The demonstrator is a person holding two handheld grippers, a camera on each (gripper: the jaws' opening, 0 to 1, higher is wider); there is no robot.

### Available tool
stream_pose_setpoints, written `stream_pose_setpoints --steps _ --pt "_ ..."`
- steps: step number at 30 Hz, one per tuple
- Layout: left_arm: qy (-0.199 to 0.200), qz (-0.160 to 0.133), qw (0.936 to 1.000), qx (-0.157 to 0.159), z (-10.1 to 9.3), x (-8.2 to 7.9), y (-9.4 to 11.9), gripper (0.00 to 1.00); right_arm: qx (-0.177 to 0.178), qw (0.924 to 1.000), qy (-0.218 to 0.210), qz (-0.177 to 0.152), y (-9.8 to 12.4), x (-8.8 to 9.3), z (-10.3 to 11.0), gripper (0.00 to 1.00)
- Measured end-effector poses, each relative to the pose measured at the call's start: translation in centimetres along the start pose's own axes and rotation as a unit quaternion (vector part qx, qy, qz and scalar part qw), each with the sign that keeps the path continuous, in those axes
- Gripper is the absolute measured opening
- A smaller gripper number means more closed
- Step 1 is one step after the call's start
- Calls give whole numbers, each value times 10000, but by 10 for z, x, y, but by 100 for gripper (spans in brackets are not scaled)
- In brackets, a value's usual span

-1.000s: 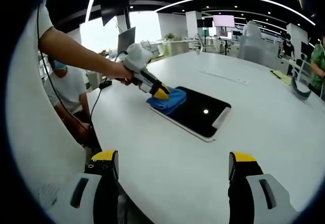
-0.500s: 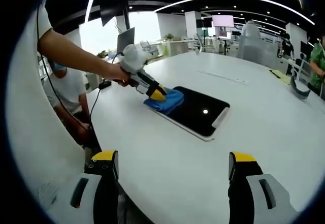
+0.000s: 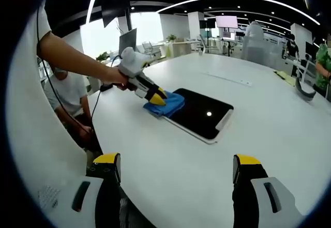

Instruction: Wipe the mirror surface with the cleaning cloth until all visible marks leave the cleaned area.

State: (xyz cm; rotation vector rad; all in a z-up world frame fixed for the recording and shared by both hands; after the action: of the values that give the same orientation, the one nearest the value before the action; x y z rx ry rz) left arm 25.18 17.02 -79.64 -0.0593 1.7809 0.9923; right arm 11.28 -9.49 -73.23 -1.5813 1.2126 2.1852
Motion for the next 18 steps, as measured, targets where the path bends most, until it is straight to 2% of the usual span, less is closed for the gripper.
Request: stream_pose_setpoints --steps 18 --pt "31 79 9999 -60 -7 -1 -6 19 34 10000 -45 -35 2 1 0 89"
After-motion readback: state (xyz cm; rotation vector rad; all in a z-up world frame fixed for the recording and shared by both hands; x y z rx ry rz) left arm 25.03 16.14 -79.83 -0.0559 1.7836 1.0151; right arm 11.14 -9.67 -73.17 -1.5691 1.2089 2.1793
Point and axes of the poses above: the point that each gripper's makers call its tool centre point, and the gripper's own axes: y roughly backward along the fingers, z roughly to its left, x roughly out of its underside, the point moved 6 cm from there along y, roughly backward along the fingers, and after that the axes turned 6 degrees about -z, right-handed, at the moved point
